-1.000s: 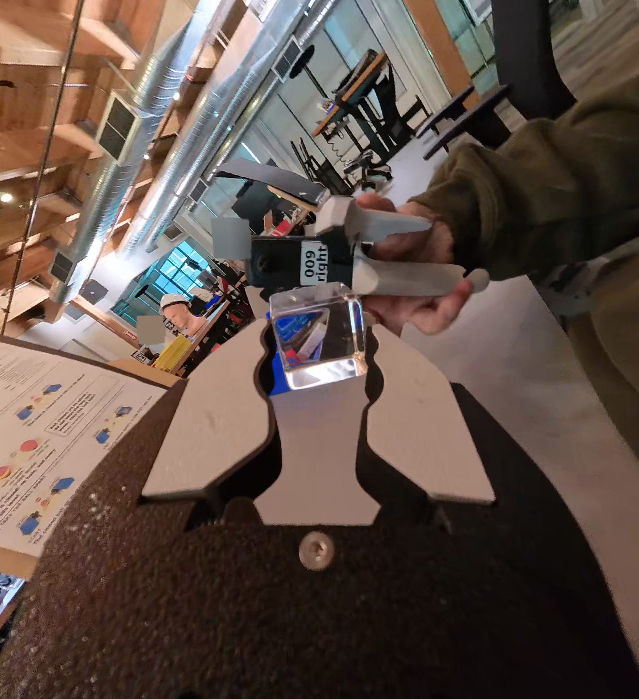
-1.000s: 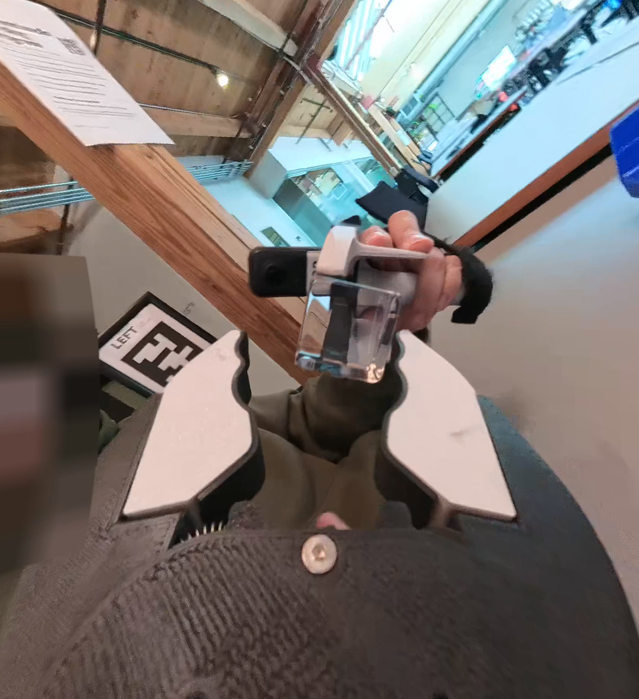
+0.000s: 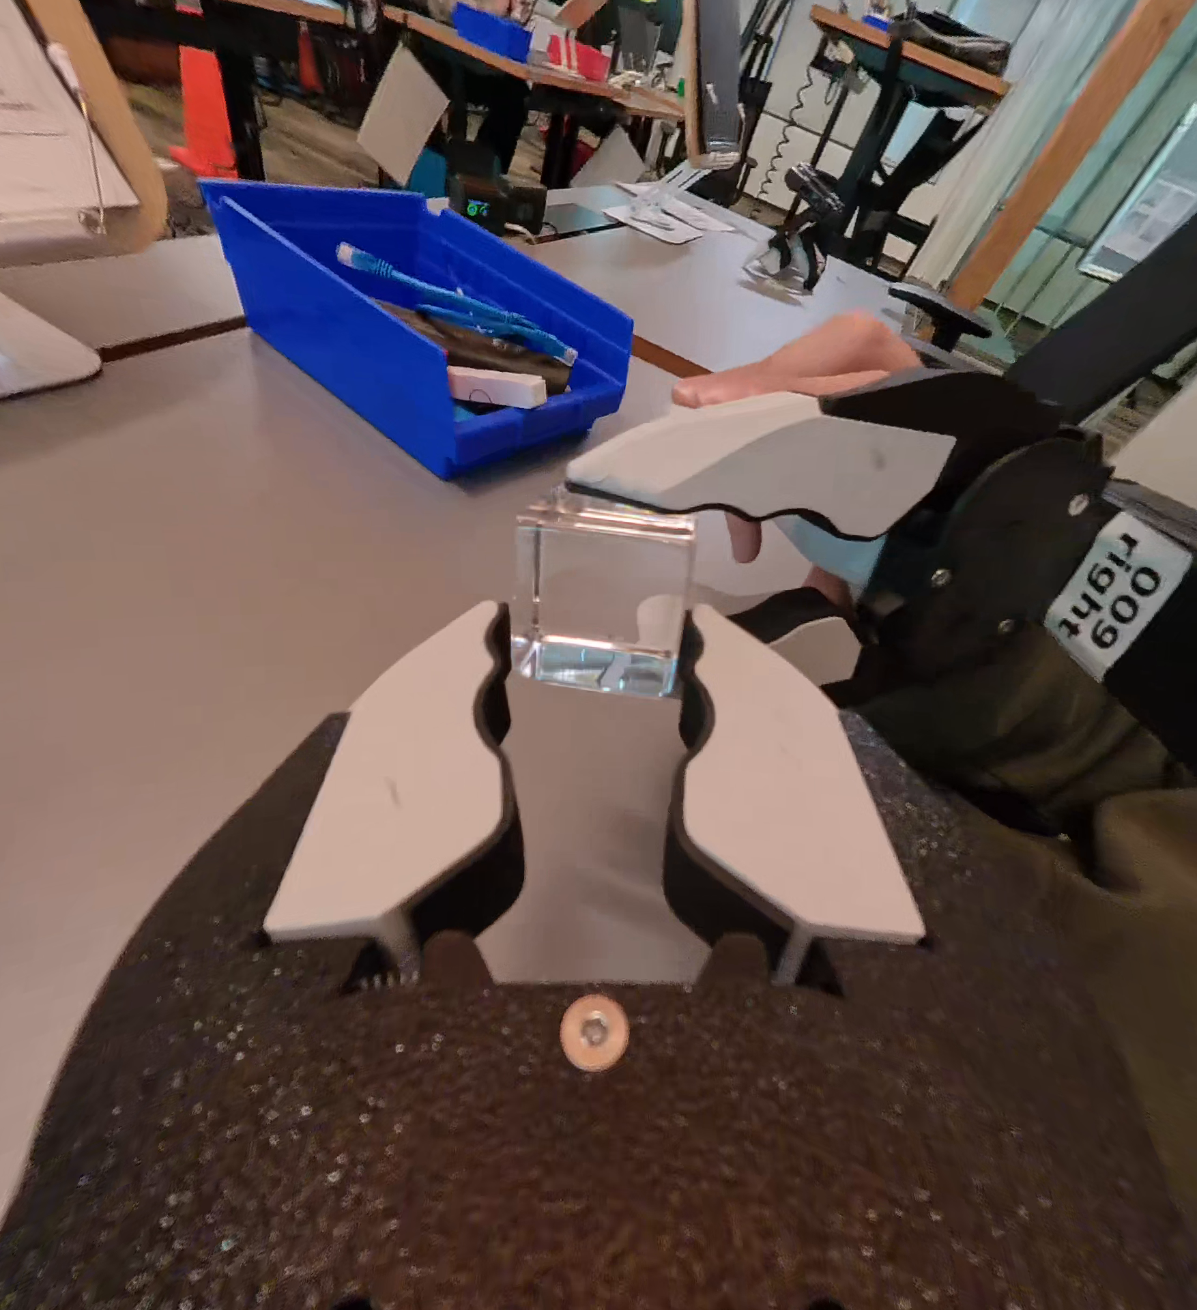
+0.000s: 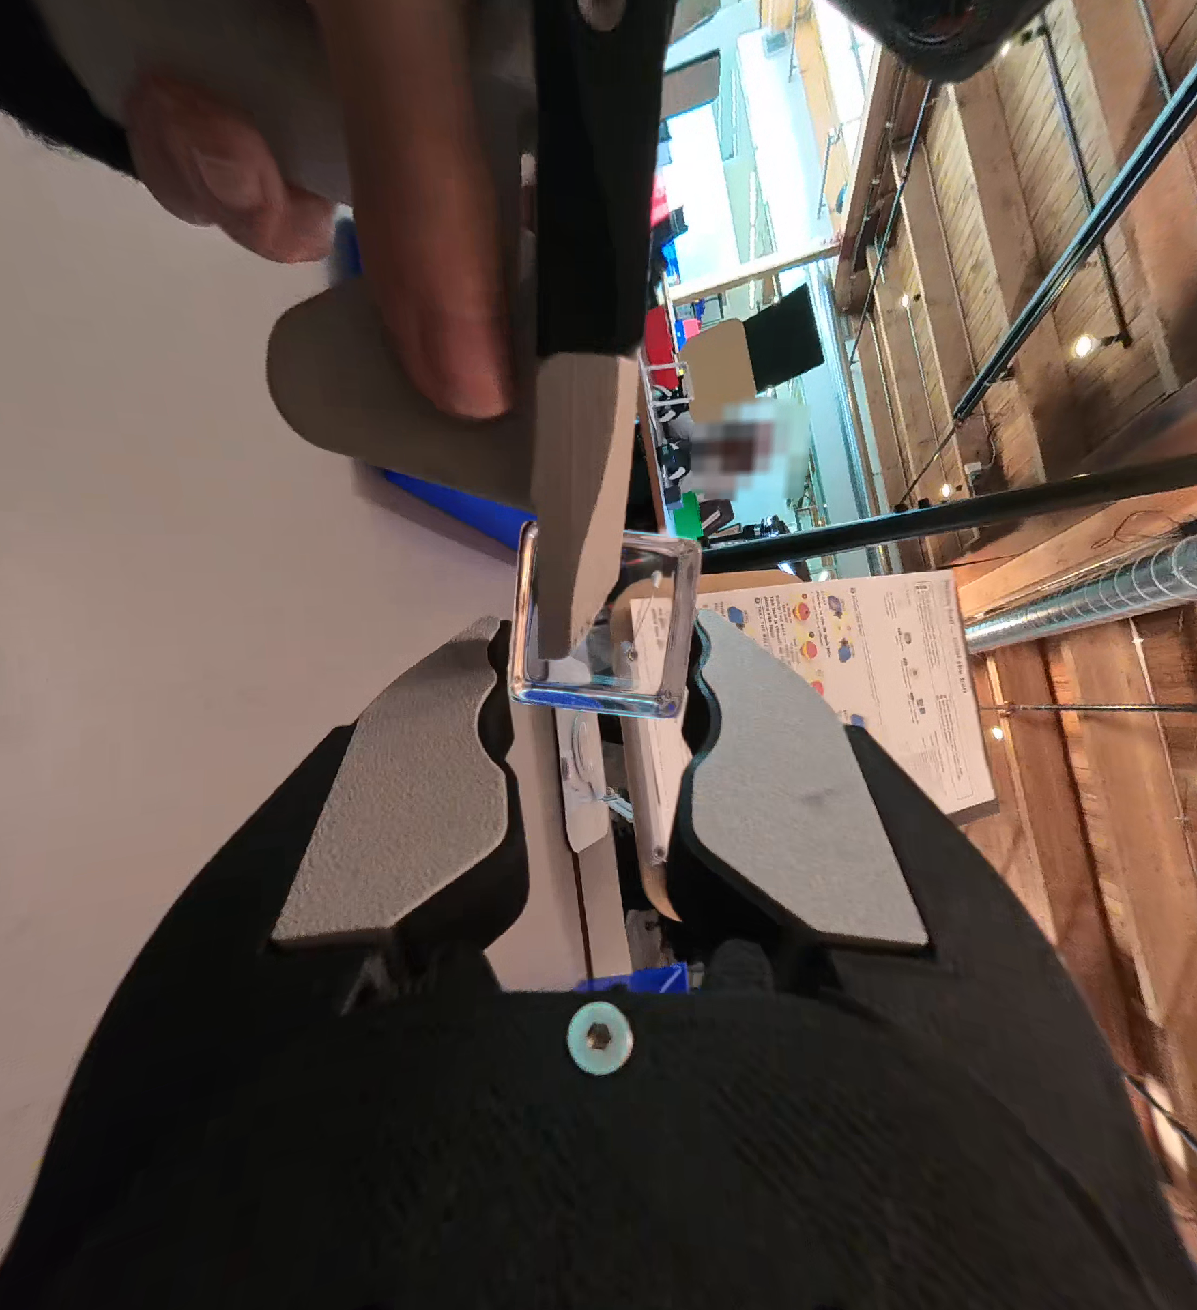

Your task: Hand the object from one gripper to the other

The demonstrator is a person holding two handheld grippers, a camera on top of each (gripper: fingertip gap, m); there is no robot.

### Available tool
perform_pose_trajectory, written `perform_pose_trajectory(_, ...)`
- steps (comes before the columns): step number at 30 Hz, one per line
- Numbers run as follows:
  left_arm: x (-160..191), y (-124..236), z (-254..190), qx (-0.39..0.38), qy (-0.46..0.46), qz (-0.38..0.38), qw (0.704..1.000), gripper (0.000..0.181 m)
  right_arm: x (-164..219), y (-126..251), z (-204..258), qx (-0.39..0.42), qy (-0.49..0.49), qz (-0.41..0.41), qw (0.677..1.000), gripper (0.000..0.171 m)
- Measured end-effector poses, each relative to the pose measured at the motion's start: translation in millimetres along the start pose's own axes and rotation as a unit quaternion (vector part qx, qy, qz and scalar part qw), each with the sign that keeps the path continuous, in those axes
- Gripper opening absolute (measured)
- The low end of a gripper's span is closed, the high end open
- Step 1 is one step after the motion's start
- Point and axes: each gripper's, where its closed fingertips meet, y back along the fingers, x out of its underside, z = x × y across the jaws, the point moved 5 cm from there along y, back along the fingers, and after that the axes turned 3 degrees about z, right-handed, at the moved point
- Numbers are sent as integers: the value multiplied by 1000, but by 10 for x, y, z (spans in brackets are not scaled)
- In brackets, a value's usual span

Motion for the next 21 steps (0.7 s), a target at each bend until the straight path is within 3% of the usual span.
perform_pose_trajectory(4, 16, 3, 18, 40, -47, -29, 998, 44, -11, 35, 4, -15, -24, -29, 999, 46)
perform_pose_trajectory(6, 15, 31, 46, 51, -77, -57, 994, 44, -6, 64, -41, -61, -120, -54, 989, 51)
perform_pose_trajectory(8, 12, 79, 99, 35, -125, -75, 989, 44, 19, 99, -159, -107, -272, -91, 952, 75)
perform_pose_trajectory(10, -23, 162, 76, 37, -195, -117, 973, 44, 52, 126, -227, -192, -449, -137, 862, 100)
perform_pose_trajectory(11, -48, 213, 35, 45, -232, -146, 961, 44, 78, 125, -229, -242, -540, -154, 791, 104)
perform_pose_trajectory(14, -103, 340, -77, 56, -307, -222, 924, 43, 75, 143, -141, -418, -706, -219, 528, 95)
perform_pose_trajectory(16, -90, 375, -128, 64, -340, -241, 907, 44, 68, 136, -165, -460, -749, -281, 386, 86)
perform_pose_trajectory(17, -73, 377, -139, 66, -353, -243, 901, 43, 61, 112, -156, -466, -759, -293, 347, 81)
perform_pose_trajectory(18, -55, 371, -139, 63, -363, -240, 898, 43, 30, 94, -119, -477, -760, -294, 330, 77)
perform_pose_trajectory(21, -17, 328, -118, 49, -381, -230, 894, 43, -130, 106, -21, -511, -741, -290, 323, 73)
